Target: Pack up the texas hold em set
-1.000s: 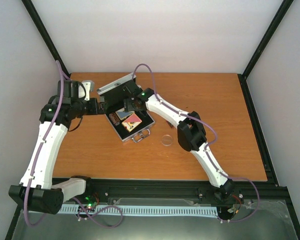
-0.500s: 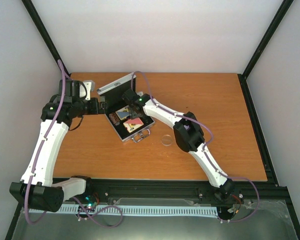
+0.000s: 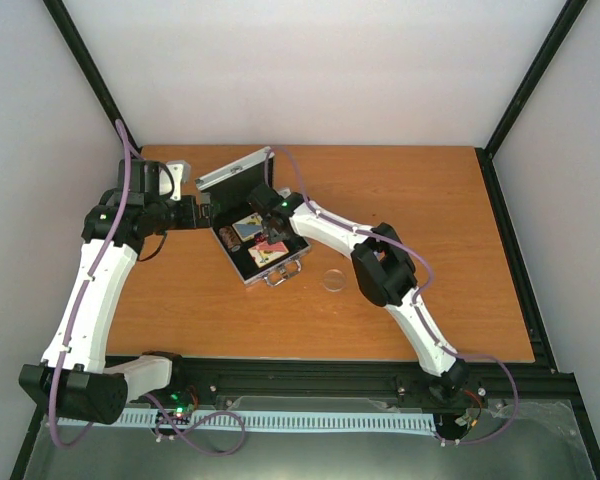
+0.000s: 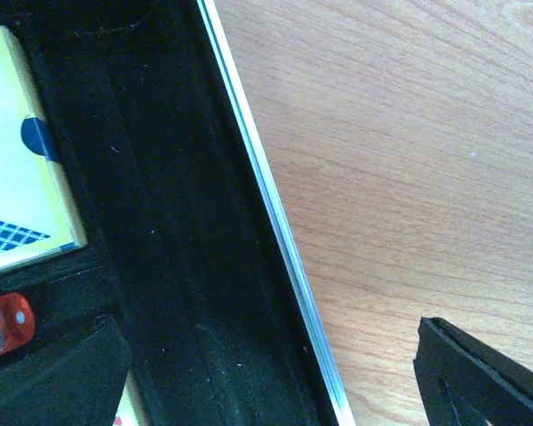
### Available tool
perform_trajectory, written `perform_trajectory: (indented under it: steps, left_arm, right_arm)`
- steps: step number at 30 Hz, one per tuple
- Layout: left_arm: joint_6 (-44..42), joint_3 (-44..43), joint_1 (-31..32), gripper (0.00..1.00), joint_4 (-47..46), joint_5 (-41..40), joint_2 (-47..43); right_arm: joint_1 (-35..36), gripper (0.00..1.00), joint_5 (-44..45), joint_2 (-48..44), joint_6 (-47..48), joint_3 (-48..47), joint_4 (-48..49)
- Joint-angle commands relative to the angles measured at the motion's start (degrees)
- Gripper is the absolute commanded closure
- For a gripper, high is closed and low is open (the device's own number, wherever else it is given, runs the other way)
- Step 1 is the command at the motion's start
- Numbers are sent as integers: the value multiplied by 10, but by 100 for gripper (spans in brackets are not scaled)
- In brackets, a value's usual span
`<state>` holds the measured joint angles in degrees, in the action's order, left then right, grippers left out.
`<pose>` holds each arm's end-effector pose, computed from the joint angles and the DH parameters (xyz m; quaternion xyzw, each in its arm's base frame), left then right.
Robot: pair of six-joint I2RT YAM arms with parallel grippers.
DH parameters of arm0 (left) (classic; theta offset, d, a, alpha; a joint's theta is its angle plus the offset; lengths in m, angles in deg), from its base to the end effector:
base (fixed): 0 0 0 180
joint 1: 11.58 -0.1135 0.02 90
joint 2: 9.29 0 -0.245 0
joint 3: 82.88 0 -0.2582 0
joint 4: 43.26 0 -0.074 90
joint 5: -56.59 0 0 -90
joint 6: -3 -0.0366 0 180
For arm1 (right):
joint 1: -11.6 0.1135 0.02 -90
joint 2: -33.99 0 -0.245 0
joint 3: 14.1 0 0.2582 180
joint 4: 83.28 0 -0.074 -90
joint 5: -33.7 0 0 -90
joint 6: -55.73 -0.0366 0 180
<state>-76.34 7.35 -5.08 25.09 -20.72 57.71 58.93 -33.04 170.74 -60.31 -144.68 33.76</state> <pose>0.2367 -0.0351 0.3606 0.0084 0.9210 -0.1572 0.3562 0.3451 0.3531 0.1531 -0.1421 0.9534 -0.0530 0.2607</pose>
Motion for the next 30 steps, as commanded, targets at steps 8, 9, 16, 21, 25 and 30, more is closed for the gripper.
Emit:
perform_trajectory:
  steps: [8, 9, 16, 21, 25, 30]
  left_arm:
    - [-3, 0, 1, 0, 0, 7, -14]
    - [-3, 0, 1, 0, 0, 7, -15]
    - [-1, -1, 1, 0, 2, 9, -17]
    - [0, 4, 1, 0, -1, 11, -16]
    - [1, 12, 1, 0, -7, 16, -9]
    - [4, 9, 1, 0, -10, 24, 2]
  right_arm:
    - [18, 11, -82, -121, 61, 35, 23]
    - [19, 11, -94, -135, 62, 52, 28]
    - [19, 12, -83, -220, 42, 145, -25]
    - [19, 4, -80, -279, 22, 235, -79]
    - [12, 0, -115, -339, -23, 361, -69]
    - [1, 0, -138, -311, -33, 382, -72]
